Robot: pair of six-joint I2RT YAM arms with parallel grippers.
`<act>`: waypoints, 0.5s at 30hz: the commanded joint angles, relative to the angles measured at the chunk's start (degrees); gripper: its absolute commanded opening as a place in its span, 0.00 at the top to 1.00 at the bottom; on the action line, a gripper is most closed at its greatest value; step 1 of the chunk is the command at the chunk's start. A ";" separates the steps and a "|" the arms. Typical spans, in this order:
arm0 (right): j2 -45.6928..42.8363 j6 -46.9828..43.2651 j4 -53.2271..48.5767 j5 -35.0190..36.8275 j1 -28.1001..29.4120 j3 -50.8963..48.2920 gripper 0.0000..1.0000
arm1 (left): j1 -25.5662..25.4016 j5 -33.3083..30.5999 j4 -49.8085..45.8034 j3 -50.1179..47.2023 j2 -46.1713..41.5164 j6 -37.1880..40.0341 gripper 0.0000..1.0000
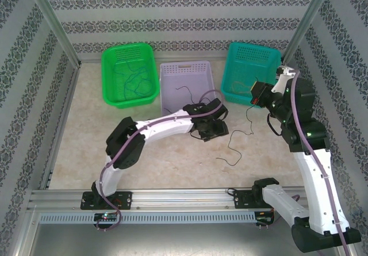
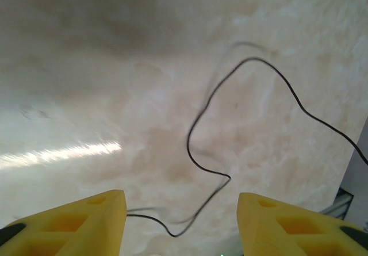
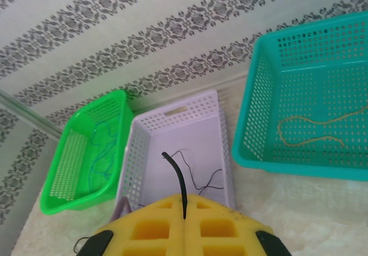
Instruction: Untangle the cables
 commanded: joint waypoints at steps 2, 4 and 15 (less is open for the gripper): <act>-1.16 -0.27 0.74 2.94 -0.29 -0.68 1.00 | -1.22 4.45 -7.39 2.39 1.04 -14.05 0.47; -1.85 -0.71 -0.25 3.54 -0.34 -0.60 1.00 | -1.79 4.01 -4.15 -1.25 -1.02 -22.67 0.48; -5.12 -0.72 -1.72 3.78 -0.26 -0.69 1.00 | -7.95 2.00 2.46 -4.27 0.73 -54.71 0.49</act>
